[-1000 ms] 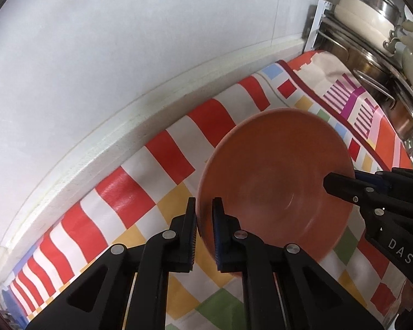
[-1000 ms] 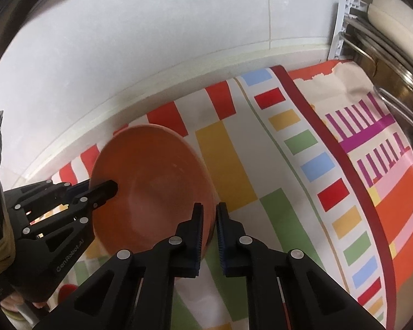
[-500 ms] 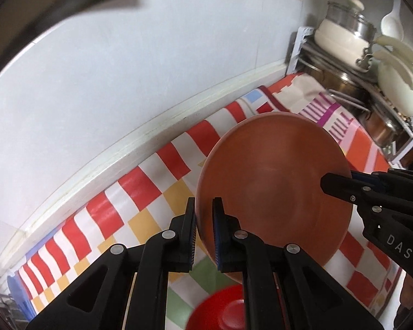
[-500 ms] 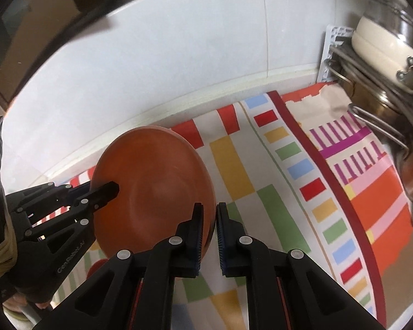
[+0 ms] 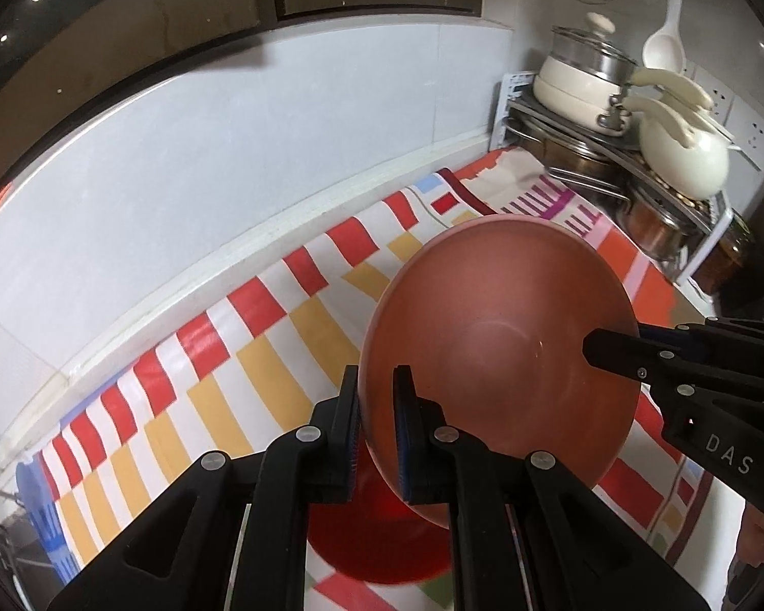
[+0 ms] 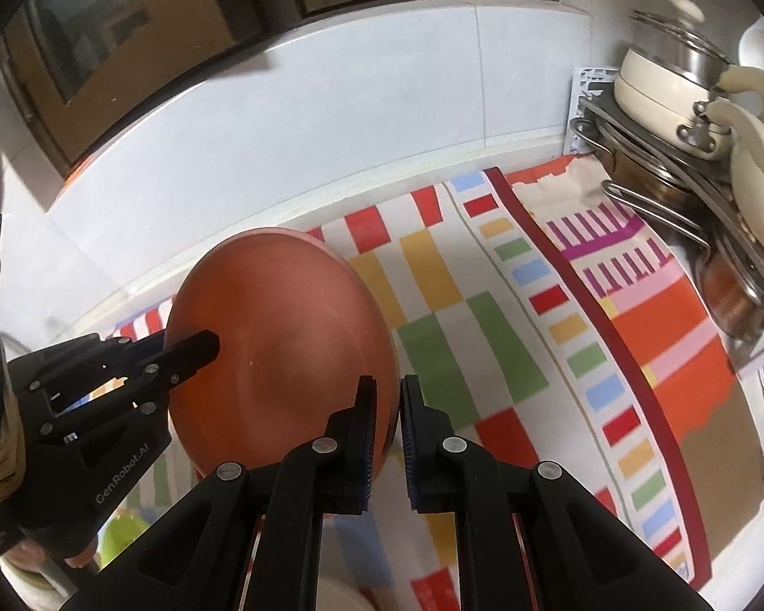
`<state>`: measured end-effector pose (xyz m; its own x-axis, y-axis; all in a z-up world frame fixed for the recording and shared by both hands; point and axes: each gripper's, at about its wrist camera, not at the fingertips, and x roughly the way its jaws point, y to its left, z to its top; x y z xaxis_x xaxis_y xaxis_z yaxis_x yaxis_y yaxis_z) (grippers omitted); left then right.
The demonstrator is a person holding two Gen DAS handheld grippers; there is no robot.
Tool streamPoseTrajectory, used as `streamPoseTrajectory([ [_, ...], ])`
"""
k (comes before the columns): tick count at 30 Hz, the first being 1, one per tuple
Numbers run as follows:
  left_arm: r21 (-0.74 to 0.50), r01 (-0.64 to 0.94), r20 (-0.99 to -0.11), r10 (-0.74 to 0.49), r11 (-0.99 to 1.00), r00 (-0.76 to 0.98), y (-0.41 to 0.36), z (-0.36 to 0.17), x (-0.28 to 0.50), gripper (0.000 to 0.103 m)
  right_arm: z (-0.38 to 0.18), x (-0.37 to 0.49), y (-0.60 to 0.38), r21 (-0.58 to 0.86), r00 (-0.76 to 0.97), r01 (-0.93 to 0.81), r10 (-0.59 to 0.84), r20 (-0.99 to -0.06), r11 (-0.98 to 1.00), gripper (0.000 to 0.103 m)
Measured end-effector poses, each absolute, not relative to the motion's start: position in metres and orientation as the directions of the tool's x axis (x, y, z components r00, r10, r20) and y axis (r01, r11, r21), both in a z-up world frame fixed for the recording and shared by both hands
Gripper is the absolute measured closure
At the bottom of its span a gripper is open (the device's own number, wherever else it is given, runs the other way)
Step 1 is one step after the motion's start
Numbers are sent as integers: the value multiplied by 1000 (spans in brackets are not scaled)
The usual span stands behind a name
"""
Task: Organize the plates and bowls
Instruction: 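Lift the pink bowl with both grippers and carry it toward the stack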
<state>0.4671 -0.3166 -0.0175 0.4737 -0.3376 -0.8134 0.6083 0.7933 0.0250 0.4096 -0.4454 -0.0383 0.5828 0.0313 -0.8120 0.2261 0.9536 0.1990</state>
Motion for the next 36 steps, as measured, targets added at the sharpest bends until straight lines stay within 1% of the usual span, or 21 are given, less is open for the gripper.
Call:
streamPoseTrajectory([
  [10,20,599,-822,-328,800,465,-295,-18,416,90,-32,368,-421,191,571,205,41,-820,960,92],
  [21,4,608,-845,-323,794,427,-279,-27,368,89,-38,329,-402,181,523,190,57,-850,965,92],
  [36,-74,591,-882,-330,803,338,-255,-55,332,86,-71,294,-383,191,419,182,100,-902,964,92],
])
